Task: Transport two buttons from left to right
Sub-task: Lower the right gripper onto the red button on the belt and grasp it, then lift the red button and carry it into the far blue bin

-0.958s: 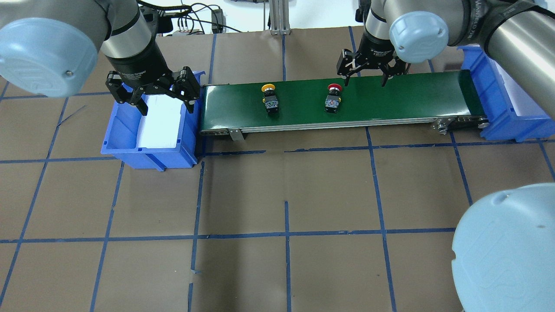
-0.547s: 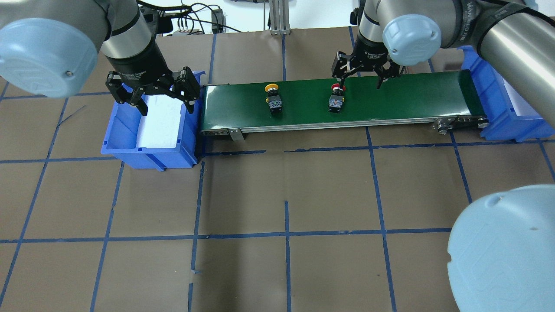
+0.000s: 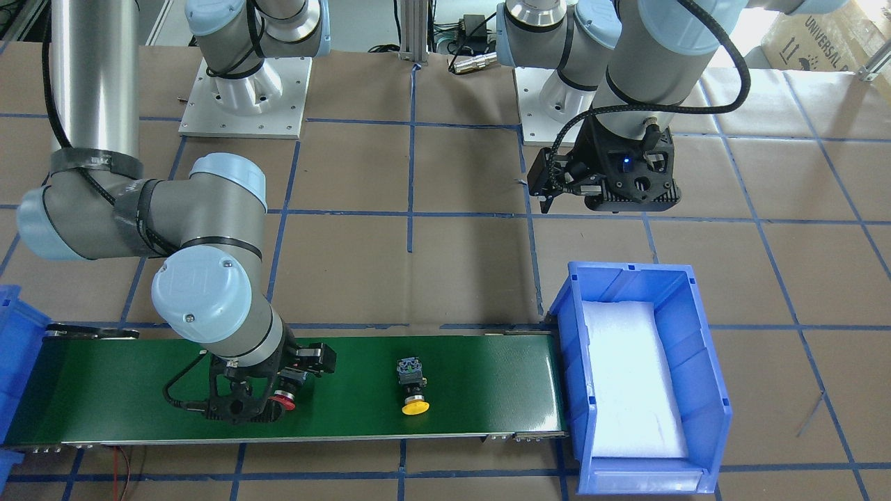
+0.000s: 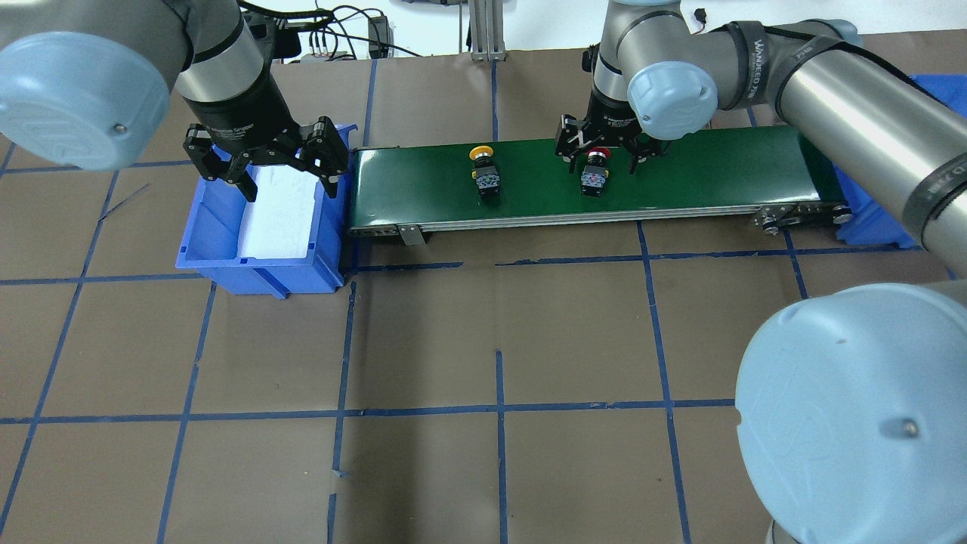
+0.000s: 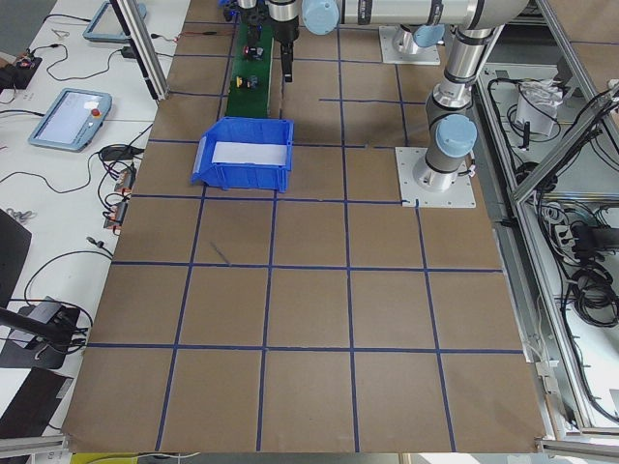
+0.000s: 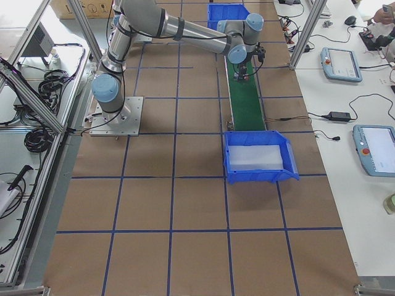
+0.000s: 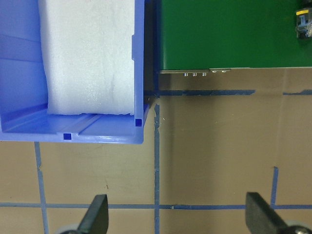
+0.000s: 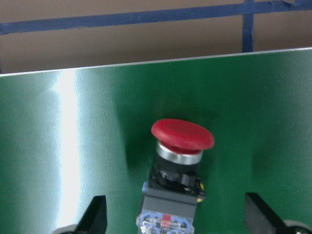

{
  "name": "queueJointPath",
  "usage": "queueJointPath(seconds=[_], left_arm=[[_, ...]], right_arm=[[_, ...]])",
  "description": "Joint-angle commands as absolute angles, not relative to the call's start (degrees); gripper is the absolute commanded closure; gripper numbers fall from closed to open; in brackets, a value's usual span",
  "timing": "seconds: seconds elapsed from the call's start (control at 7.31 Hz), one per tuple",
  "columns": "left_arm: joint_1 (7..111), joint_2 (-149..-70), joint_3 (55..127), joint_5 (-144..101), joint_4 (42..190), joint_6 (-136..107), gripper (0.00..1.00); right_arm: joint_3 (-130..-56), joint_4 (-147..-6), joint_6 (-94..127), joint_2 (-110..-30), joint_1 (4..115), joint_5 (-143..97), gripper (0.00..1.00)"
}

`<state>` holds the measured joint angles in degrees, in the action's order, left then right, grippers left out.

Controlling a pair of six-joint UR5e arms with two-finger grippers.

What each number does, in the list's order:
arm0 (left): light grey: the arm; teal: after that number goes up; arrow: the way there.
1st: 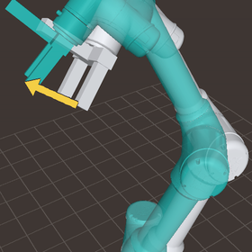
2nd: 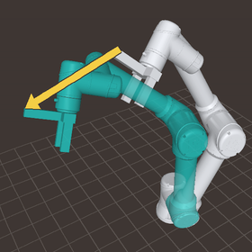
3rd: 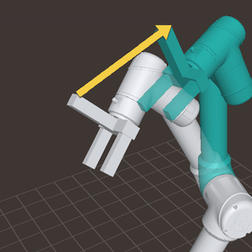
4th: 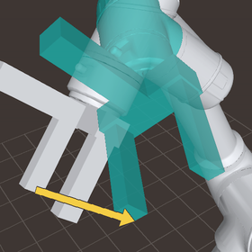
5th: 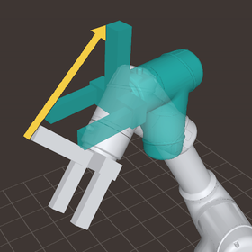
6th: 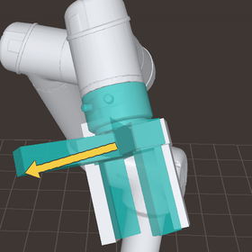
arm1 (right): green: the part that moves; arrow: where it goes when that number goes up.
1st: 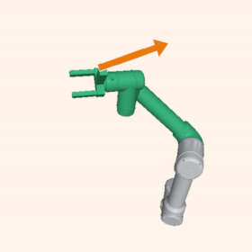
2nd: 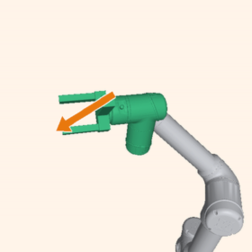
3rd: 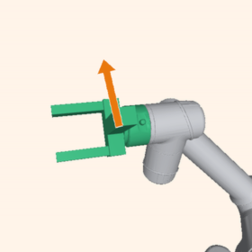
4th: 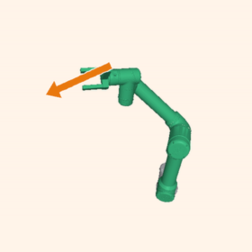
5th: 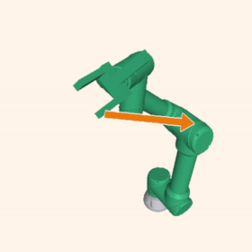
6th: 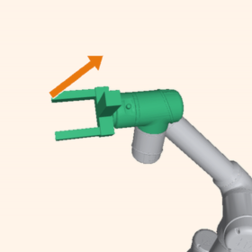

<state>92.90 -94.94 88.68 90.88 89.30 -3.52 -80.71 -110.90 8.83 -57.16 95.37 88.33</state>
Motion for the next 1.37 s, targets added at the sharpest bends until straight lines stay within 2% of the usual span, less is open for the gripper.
queueJointPath(seconds=[0.0,0.14,0.27,0.41,0.55,0.96,1.23], left_arm=[[92.9,-94.92,88.68,90.97,89.3,-3.52,0.0],[92.9,-94.92,88.68,90.97,89.3,-3.52,0.0],[92.9,-94.92,88.68,90.97,89.3,-3.52,0.0],[92.9,-94.92,88.68,90.97,89.3,-3.52,0.0],[92.9,-94.92,88.68,90.97,89.3,-3.52,0.0],[92.9,-94.83,88.68,90.97,89.3,-3.52,0.0],[92.9,-94.92,88.68,90.97,89.3,-3.52,0.0]], right_arm=[[-80.86,-110.84,8.96,-56.08,95.19,88.51,0.03],[-80.77,-110.74,8.79,-56.07,95.19,88.77,0.21],[-80.51,-109.35,7.57,-56.25,95.01,89.12,0.73],[-80.07,-108.64,6.08,-56.77,95.01,89.12,0.86],[-79.81,-108.46,3.98,-57.47,95.27,89.3,0.94],[-72.45,-103.38,-0.96,-60.55,93.44,94.1,0.94],[-71.8,-102.22,-12.68,-63.18,85.21,95.98,0.94]])
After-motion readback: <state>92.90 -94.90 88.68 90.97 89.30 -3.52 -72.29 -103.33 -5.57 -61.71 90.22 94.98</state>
